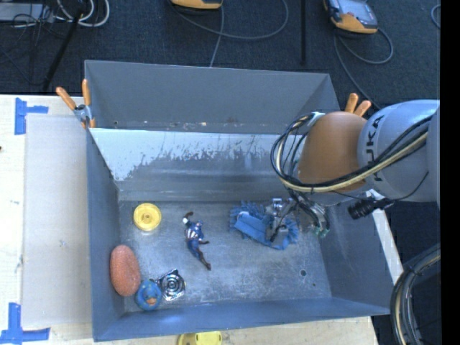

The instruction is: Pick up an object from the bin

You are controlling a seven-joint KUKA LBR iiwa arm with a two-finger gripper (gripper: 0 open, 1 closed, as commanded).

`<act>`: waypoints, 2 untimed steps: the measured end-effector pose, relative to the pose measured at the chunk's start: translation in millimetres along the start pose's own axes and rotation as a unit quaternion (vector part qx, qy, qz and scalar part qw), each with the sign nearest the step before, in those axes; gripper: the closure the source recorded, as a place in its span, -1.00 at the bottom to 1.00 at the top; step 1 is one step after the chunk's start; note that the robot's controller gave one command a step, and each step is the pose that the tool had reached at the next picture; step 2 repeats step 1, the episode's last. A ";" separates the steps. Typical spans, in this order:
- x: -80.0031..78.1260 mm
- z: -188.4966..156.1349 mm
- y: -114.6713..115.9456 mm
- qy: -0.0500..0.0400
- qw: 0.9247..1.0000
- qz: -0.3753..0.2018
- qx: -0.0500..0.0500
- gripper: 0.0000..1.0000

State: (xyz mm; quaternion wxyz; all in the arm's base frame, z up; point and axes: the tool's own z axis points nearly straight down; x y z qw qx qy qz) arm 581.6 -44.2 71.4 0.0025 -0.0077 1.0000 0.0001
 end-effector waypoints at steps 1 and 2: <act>0.1 -2.0 0.0 0.001 1.000 0.000 0.000 1.00; 0.1 -2.0 0.0 0.001 1.000 0.000 0.000 1.00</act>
Offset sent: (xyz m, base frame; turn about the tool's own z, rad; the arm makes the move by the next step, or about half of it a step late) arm 0.0005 -0.0120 0.0001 -0.2674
